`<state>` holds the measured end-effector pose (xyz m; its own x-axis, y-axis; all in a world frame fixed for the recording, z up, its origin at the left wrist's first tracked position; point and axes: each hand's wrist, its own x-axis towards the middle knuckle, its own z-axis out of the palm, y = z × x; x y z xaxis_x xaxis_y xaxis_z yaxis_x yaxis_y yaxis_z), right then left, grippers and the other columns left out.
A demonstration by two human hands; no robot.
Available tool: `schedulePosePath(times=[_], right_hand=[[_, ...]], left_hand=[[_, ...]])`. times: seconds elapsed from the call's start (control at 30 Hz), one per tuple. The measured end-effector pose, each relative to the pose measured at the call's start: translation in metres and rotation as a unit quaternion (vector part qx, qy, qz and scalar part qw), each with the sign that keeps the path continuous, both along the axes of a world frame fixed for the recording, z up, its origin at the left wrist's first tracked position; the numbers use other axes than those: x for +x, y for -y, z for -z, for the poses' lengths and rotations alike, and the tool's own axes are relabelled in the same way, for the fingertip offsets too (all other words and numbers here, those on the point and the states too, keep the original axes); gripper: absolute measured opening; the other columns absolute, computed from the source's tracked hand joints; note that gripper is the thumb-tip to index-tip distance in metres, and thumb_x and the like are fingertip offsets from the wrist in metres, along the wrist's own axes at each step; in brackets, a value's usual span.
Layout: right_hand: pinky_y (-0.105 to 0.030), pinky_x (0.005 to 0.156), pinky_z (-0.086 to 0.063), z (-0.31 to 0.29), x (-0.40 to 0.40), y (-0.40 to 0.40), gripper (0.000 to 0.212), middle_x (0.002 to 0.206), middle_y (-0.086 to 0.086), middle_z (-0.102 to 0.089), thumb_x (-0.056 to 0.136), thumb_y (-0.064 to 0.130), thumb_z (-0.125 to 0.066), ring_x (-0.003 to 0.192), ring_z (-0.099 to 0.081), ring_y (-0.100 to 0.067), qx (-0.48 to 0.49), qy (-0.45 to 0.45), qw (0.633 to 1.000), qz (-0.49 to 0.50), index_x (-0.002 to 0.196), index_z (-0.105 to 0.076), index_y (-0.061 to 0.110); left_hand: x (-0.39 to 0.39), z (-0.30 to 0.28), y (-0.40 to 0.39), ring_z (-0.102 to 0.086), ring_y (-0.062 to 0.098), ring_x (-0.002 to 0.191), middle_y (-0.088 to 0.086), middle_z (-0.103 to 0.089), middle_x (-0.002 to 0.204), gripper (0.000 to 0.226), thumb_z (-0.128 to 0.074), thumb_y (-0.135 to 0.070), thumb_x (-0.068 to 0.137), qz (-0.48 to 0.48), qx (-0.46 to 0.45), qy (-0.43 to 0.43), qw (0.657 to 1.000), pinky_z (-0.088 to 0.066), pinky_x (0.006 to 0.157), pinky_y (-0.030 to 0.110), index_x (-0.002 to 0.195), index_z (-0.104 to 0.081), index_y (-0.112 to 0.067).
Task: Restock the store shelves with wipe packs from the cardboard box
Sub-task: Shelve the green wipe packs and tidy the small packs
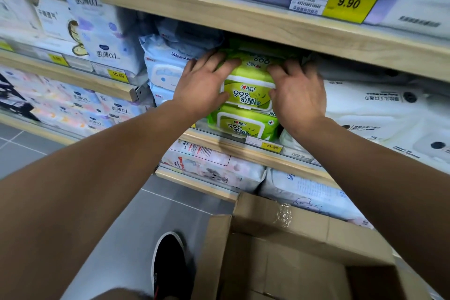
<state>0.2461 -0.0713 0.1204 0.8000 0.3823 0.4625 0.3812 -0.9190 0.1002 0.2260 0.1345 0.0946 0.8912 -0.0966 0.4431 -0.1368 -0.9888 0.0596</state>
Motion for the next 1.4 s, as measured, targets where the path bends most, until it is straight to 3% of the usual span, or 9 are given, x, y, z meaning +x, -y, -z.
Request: schedulePosePath(times=[0.17, 0.3, 0.5, 0.67, 0.9, 1.07, 1.2, 1.3, 1.4], right_hand=[[-0.043, 0.096, -0.036, -0.005, -0.002, 0.003, 0.045, 0.131, -0.009, -0.050, 0.088, 0.018, -0.057, 0.119, -0.041, -0.040, -0.012, -0.022, 1.000, -0.011, 0.133, -0.049, 0.022], [-0.043, 0.106, -0.027, -0.009, -0.016, 0.014, 0.059, 0.138, -0.007, -0.045, 0.087, 0.030, -0.061, 0.127, -0.036, -0.035, -0.015, -0.051, 0.998, -0.039, 0.141, -0.040, 0.024], [-0.048, 0.108, -0.032, 0.002, -0.063, 0.075, 0.064, 0.137, -0.013, -0.047, 0.075, 0.026, -0.072, 0.127, -0.040, -0.038, 0.052, -0.020, 0.994, -0.089, 0.134, -0.050, 0.012], [-0.047, 0.110, -0.032, 0.014, -0.084, 0.160, 0.066, 0.141, -0.013, -0.043, 0.077, 0.030, -0.072, 0.131, -0.037, -0.036, 0.035, -0.054, 0.998, -0.025, 0.136, -0.046, 0.012], [-0.048, 0.112, -0.027, 0.020, -0.083, 0.260, 0.072, 0.141, -0.012, -0.042, 0.075, 0.037, -0.072, 0.132, -0.035, -0.036, 0.035, -0.050, 0.996, 0.057, 0.137, -0.043, 0.013], [-0.051, 0.114, -0.017, 0.013, -0.053, 0.289, 0.080, 0.145, -0.011, -0.036, 0.071, 0.038, -0.076, 0.135, -0.029, -0.036, 0.052, -0.018, 0.994, 0.090, 0.139, -0.038, 0.017], [-0.051, 0.116, -0.009, 0.020, -0.028, 0.292, 0.093, 0.147, -0.009, -0.029, 0.069, 0.044, -0.076, 0.138, -0.020, -0.037, 0.057, -0.033, 0.983, 0.174, 0.144, -0.025, 0.022], [-0.051, 0.115, -0.004, 0.041, -0.020, 0.295, 0.089, 0.146, -0.010, -0.031, 0.071, 0.029, -0.074, 0.136, -0.021, -0.038, 0.060, 0.028, 0.982, 0.179, 0.145, -0.025, 0.020], [-0.049, 0.114, -0.006, 0.052, -0.013, 0.307, 0.082, 0.146, -0.008, -0.035, 0.072, 0.021, -0.071, 0.133, -0.025, -0.036, 0.066, 0.076, 0.985, 0.138, 0.143, -0.031, 0.019]], left_hand=[[-0.001, -0.004, 0.003, -0.015, 0.026, 0.143, 0.002, -0.031, 0.151, 0.071, -0.064, -0.033, 0.083, -0.009, 0.009, -0.014, 1.000, -0.018, 0.114, 0.050, 0.145, -0.028, -0.034], [-0.008, -0.012, 0.011, -0.011, 0.031, 0.144, 0.003, -0.027, 0.153, 0.071, -0.062, -0.032, 0.083, -0.032, 0.011, -0.031, 0.999, -0.016, 0.114, 0.051, 0.145, -0.027, -0.034], [-0.040, -0.020, 0.062, -0.023, 0.034, 0.139, 0.006, -0.038, 0.146, 0.068, -0.058, -0.039, 0.082, -0.003, -0.012, 0.000, 1.000, -0.026, 0.109, 0.054, 0.143, -0.033, -0.025], [-0.065, -0.019, 0.143, -0.023, 0.032, 0.142, 0.008, -0.035, 0.151, 0.069, -0.060, -0.039, 0.082, 0.057, -0.045, -0.007, 0.997, -0.021, 0.113, 0.053, 0.144, -0.036, -0.021], [-0.057, -0.027, 0.250, -0.017, 0.029, 0.143, 0.004, -0.027, 0.155, 0.073, -0.060, -0.042, 0.082, 0.101, -0.015, -0.029, 0.994, -0.017, 0.115, 0.049, 0.146, -0.029, -0.024], [-0.037, -0.033, 0.292, -0.023, 0.033, 0.137, 0.005, -0.030, 0.148, 0.081, -0.063, -0.044, 0.077, 0.054, 0.015, -0.028, 0.998, -0.017, 0.113, 0.052, 0.146, -0.025, -0.026], [-0.015, -0.030, 0.307, -0.020, 0.038, 0.136, 0.004, -0.030, 0.147, 0.092, -0.069, -0.048, 0.072, -0.018, 0.044, -0.068, 0.997, -0.010, 0.112, 0.058, 0.146, -0.017, -0.030], [-0.005, -0.014, 0.314, -0.016, 0.039, 0.138, 0.000, -0.031, 0.147, 0.097, -0.075, -0.033, 0.069, -0.057, 0.056, -0.054, 0.995, -0.008, 0.111, 0.061, 0.145, -0.015, -0.033], [0.005, 0.004, 0.305, -0.031, 0.039, 0.131, -0.001, -0.042, 0.139, 0.095, -0.073, -0.013, 0.062, -0.044, 0.087, 0.031, 0.995, -0.020, 0.107, 0.056, 0.142, -0.026, -0.035]])
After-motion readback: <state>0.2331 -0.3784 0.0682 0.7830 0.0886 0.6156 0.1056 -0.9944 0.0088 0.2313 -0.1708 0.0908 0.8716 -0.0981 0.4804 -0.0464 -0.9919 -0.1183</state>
